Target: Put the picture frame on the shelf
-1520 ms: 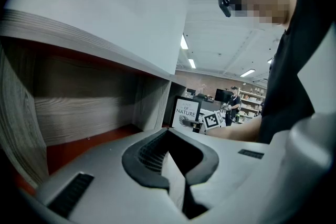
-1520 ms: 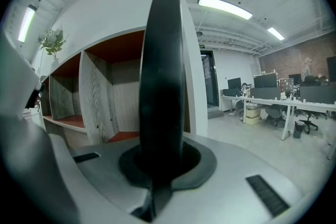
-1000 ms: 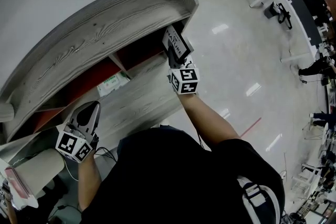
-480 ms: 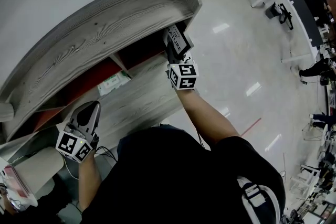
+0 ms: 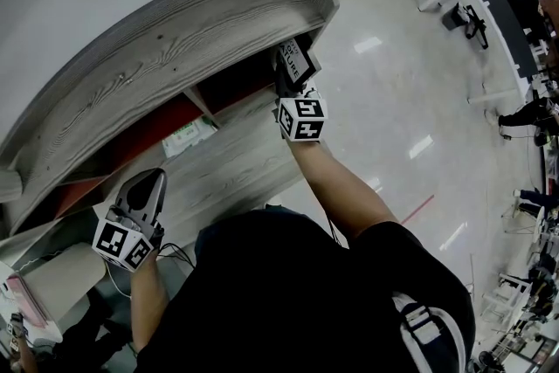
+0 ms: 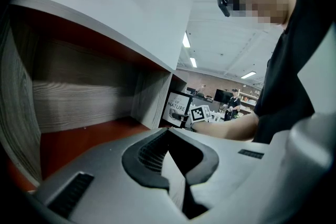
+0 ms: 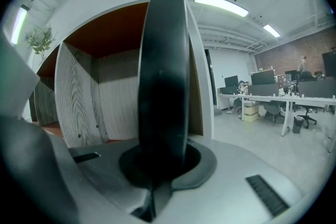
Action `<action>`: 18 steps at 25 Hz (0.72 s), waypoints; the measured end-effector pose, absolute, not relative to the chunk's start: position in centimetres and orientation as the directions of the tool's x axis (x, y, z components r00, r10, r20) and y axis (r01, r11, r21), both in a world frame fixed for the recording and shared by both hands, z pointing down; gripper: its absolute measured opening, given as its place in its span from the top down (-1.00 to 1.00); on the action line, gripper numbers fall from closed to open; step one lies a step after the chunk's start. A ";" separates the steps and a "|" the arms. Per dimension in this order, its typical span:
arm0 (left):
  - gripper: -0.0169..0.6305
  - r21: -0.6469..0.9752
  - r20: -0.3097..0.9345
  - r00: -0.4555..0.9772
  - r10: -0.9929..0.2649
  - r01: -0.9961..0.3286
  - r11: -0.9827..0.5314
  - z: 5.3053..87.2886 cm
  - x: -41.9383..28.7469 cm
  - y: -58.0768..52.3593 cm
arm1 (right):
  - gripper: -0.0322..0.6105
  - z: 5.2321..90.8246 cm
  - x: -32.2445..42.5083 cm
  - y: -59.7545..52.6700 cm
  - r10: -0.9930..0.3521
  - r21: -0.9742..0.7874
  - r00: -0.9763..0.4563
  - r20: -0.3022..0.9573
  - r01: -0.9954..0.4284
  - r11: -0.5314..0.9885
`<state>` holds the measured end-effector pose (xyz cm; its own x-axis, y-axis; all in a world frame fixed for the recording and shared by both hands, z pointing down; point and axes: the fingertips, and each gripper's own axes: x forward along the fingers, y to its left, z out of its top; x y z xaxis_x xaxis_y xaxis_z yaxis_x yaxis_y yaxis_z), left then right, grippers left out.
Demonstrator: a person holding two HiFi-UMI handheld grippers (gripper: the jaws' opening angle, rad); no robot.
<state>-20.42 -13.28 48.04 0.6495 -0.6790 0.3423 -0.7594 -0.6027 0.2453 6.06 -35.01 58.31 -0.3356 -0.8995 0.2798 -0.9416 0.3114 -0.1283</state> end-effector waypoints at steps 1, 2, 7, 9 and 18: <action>0.89 0.246 0.341 0.650 -0.679 -0.759 -0.603 48.1 -20.4 -13.3 | 0.83 58.4 6.0 -35.1 -0.900 -0.126 -0.335 0.278 -0.942 0.311; 0.89 0.247 0.341 0.650 -0.679 -0.759 -0.602 48.2 -20.5 -13.3 | 0.83 58.4 5.9 -35.3 -0.901 -0.124 -0.334 0.277 -0.942 0.311; 0.89 0.249 0.343 0.648 -0.679 -0.760 -0.600 48.4 -20.7 -13.3 | 0.83 58.5 5.7 -35.7 -0.902 -0.121 -0.333 0.274 -0.943 0.312; 0.89 0.250 0.345 0.648 -0.679 -0.761 -0.599 48.4 -20.8 -13.3 | 0.83 58.5 5.6 -35.9 -0.902 -0.122 -0.333 0.274 -0.942 0.311; 0.89 0.254 0.344 0.649 -0.679 -0.760 -0.598 48.6 -21.1 -13.4 | 0.83 58.6 5.4 -36.5 -0.906 -0.130 -0.326 0.271 -0.945 0.301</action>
